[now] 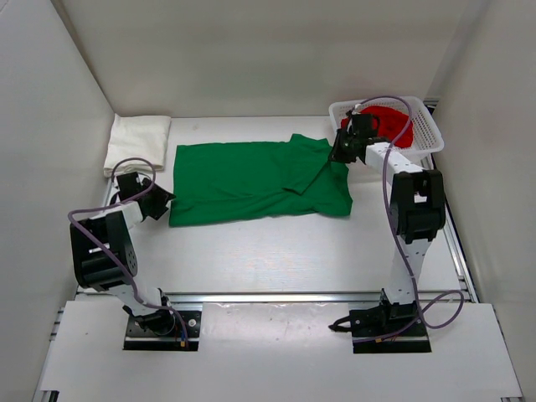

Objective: Fold and stack the t-shirts
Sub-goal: Fold the flattened tshirt in 1/3 of the way

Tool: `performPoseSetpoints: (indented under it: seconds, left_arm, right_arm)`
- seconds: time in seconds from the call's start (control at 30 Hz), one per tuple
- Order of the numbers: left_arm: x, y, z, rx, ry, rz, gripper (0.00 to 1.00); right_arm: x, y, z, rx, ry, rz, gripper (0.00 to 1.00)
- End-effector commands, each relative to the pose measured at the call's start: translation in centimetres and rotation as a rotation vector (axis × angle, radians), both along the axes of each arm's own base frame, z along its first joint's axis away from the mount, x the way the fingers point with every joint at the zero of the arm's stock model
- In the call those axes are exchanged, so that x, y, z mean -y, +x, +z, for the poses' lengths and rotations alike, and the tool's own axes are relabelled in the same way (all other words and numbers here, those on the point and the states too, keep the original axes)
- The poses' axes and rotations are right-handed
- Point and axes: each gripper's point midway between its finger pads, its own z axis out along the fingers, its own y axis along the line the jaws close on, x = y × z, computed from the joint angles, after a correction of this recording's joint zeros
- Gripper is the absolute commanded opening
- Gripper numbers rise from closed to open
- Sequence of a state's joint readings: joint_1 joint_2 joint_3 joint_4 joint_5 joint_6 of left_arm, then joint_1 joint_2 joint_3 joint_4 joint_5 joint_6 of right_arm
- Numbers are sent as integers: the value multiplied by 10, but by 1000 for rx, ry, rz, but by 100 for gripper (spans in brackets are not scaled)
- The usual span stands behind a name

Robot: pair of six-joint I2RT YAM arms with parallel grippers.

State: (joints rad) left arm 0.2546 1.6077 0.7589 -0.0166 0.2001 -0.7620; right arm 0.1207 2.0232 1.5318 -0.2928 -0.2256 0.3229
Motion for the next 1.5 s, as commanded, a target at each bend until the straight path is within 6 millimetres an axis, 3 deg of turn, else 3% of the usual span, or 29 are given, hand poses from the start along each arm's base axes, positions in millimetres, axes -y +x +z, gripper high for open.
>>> performPoseSetpoints:
  seconds: [0.0, 0.03, 0.1, 0.13, 0.17, 0.2, 0.23, 0.27, 0.3, 0.33, 0.37, 0.47, 0.6, 0.63, 0.77, 1.0, 1.13, 1.2, 1.23, 1.33, 1.47]
  left_arm:
    - [-8, 5, 30, 70, 20, 14, 62]
    - [-13, -1, 28, 64, 20, 31, 62]
    - [-16, -5, 47, 116, 35, 44, 58]
    - [-13, -10, 48, 122, 42, 38, 55]
    - [-6, -18, 53, 142, 46, 23, 54]
    - [1, -27, 53, 150, 60, 10, 53]
    - [11, -40, 46, 139, 66, -8, 51]
    - [16, -48, 40, 127, 53, -10, 52]
    - [25, -61, 32, 130, 39, -17, 52]
    - [31, -76, 20, 112, 27, -19, 53]
    - [30, -79, 18, 124, 21, -8, 55]
    - [31, -92, 0, 103, -3, 6, 60]
    - [33, -87, -10, 73, -43, 5, 60]
    - [34, -83, -16, 72, -84, 30, 56]
    - [36, -75, -18, 70, -92, 38, 52]
    - [34, -64, -20, 65, -77, 55, 23]
    - [28, -56, -18, 70, -63, 69, 2]
    - [25, -49, -13, 80, -59, 74, 0]
    - [24, -48, -12, 82, -57, 73, 0]
    - [16, -38, 1, 108, -39, 73, 0]
    - [5, -44, 4, 99, -18, 85, 0]
  right_arm:
    - [0, 9, 24, 53, -32, 4, 10]
    - [1, 7, 25, 55, -22, -5, 17]
    - [4, 1, 52, 117, -3, -15, 25]
    - [8, -7, 48, 103, -3, -31, 25]
    - [9, -17, 57, 123, 28, -49, 25]
    - [5, -22, 80, 180, 79, -58, 25]
    - [9, -37, 86, 221, 107, -71, 20]
    - [6, -63, 53, 152, 132, -88, 13]
    - [4, -80, 49, 178, 163, -101, 0]
    - [3, -88, 68, 250, 182, -97, 0]
    - [5, -110, 37, 179, 187, -123, 0]
    - [19, -141, 18, 161, 206, -182, 0]
    - [35, -168, -12, 129, 208, -251, 22]
    - [47, -171, -24, 114, 173, -286, 37]
    - [59, -167, -37, 94, 155, -324, 41]
    - [46, -149, -49, 55, 209, -256, 26]
    - [47, -141, -46, 74, 223, -265, 9]
    - [50, -132, -37, 95, 211, -267, 0]
    - [60, -126, -31, 114, 215, -291, 0]
    - [65, -119, -21, 128, 219, -304, 0]
    - [75, -131, -26, 94, 184, -355, 0]
